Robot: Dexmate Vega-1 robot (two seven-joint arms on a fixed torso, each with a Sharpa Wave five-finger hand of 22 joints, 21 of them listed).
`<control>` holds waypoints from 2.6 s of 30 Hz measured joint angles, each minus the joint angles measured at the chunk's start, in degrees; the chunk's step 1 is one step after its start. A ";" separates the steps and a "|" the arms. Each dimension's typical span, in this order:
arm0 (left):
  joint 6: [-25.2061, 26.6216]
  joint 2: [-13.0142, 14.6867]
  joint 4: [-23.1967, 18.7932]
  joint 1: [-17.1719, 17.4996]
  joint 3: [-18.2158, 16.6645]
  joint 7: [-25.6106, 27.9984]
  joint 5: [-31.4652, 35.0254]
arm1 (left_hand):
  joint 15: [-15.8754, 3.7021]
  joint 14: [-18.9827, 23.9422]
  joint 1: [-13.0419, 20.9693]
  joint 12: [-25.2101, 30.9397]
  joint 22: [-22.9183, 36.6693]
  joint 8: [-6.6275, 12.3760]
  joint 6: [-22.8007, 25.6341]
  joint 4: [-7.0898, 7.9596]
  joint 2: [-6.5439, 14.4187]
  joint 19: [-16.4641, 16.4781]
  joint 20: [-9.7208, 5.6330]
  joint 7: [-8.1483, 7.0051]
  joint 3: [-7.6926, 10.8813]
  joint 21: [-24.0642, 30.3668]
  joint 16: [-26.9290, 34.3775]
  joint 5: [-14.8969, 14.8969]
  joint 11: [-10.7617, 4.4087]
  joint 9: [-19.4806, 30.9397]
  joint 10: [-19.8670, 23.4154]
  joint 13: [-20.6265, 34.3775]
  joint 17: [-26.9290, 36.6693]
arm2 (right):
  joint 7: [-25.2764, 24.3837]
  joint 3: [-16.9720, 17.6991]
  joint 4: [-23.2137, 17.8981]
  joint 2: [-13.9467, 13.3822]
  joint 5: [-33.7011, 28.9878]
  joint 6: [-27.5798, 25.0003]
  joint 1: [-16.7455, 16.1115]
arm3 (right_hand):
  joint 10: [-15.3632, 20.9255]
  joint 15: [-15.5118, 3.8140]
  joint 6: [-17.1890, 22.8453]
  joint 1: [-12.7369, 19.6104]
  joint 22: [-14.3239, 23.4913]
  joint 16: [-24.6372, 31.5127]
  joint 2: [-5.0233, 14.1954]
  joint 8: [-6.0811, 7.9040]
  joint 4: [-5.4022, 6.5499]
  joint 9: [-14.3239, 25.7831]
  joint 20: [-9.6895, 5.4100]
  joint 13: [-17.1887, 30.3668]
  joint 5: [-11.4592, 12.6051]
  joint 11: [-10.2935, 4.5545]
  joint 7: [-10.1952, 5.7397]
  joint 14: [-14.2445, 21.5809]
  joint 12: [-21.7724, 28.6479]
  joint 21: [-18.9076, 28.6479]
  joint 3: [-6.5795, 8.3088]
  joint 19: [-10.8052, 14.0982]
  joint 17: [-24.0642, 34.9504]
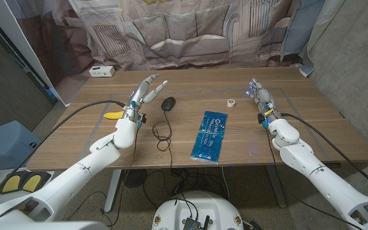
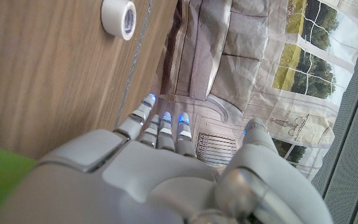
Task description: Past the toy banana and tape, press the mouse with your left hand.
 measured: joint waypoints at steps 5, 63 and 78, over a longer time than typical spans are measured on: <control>3.12 0.84 -1.87 0.50 0.52 2.08 3.63 | 0.00 0.00 0.00 0.00 0.00 0.00 0.00 0.00 0.00 0.00 0.00 0.00 0.00 -0.05 -0.02 0.00 0.00 0.00 0.00 0.00 0.00 | -0.34 0.17 -1.04 -0.22 0.00 -0.01 -0.75 | 0.00 0.00 0.00 0.00 0.00 0.00 0.00 0.00 0.00 0.00 0.31 0.00 0.00 0.00 0.00 0.00 0.00 0.00 0.00 0.31 0.00; 37.38 7.86 -18.31 -1.92 8.53 -11.72 20.84 | 2.57 -10.40 -3.42 -2.88 0.27 -0.22 11.86 1.04 -0.07 -6.59 2.89 0.37 -2.47 -7.06 -2.22 0.00 1.02 -0.01 -9.44 -0.52 0.13 | -2.26 0.93 -3.50 -0.42 0.61 -0.71 -4.07 | 0.29 -0.08 0.51 -0.01 0.00 -0.27 0.00 0.00 0.01 0.01 0.31 -0.01 -0.22 0.31 0.09 0.53 0.00 -0.22 -0.01 0.31 0.00; 42.04 8.46 -19.35 -4.28 11.48 -18.44 25.41 | 1.61 -11.49 -3.87 -2.88 0.55 -0.55 12.48 1.36 -0.07 -6.40 3.93 0.20 -3.10 -7.06 -2.22 0.00 -0.42 -0.01 -10.88 -0.52 0.12 | -1.94 0.99 -2.90 -0.32 0.87 -0.68 -3.85 | 0.29 -0.09 0.51 -0.01 -0.01 -0.27 0.00 0.00 0.01 0.01 0.73 -0.01 -0.21 0.30 0.09 0.52 0.00 -0.45 -0.01 0.29 0.28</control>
